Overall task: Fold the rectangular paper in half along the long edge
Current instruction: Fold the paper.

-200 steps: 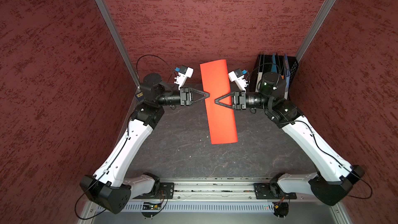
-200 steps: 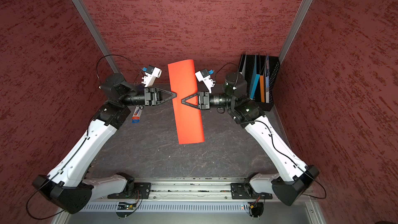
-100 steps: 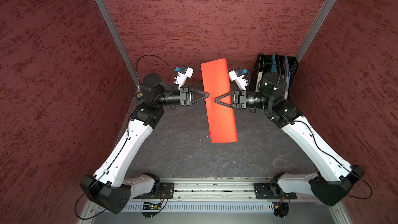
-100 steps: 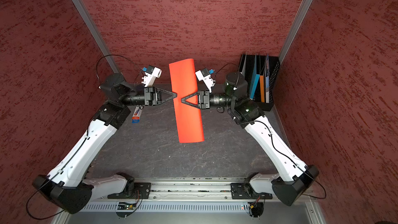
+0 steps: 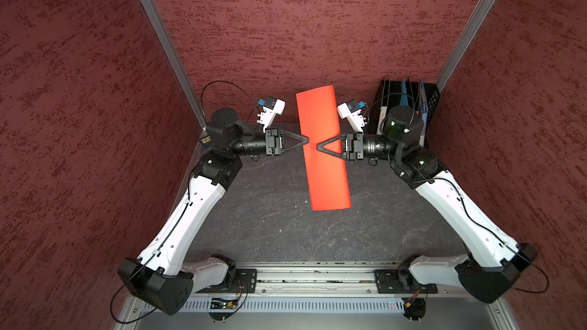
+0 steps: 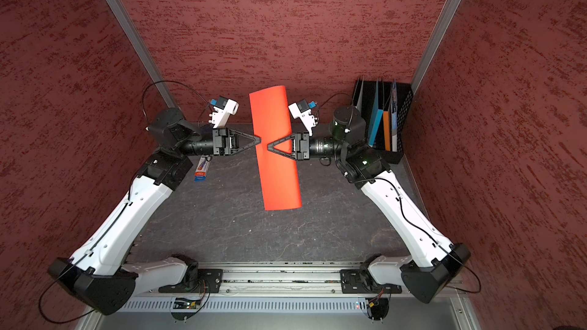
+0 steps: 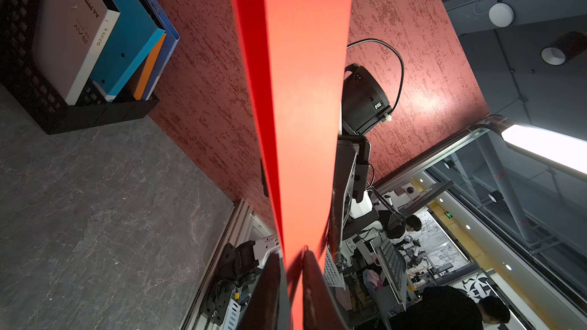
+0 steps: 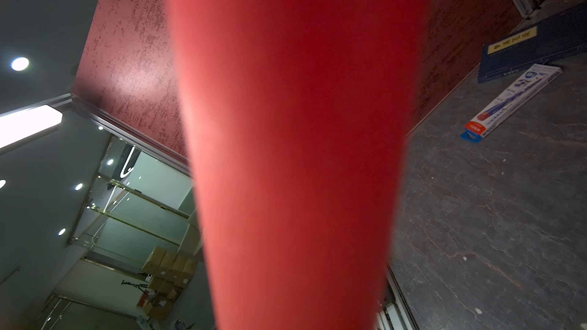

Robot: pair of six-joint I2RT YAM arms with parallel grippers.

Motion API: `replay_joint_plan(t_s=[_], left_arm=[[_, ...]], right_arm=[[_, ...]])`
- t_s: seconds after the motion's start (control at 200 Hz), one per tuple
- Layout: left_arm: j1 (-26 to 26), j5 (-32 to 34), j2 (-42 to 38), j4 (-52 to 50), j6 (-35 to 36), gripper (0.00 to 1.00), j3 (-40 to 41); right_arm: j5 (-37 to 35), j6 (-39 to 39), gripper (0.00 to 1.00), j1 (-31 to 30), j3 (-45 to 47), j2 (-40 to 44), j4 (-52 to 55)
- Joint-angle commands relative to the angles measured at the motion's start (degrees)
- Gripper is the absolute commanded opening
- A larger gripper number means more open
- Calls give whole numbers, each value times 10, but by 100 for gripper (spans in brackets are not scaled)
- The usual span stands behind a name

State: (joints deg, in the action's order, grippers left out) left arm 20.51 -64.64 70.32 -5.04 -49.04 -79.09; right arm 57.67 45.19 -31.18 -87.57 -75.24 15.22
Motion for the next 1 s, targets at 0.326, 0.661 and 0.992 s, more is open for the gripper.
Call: replay_joint_plan(t_s=[0.326,0.661,0.992], left_arm=[[-3,-9,-5,12,5,14,-6],[-3,-10,-4,15,5,2,-7],[-3,-12,-10,19,3,0,-6]], right_arm=[[-4,-18,23,5,1,12,4],[-4,-15,25,5,0,12,0],[-9,-18,26,5,1,13,2]])
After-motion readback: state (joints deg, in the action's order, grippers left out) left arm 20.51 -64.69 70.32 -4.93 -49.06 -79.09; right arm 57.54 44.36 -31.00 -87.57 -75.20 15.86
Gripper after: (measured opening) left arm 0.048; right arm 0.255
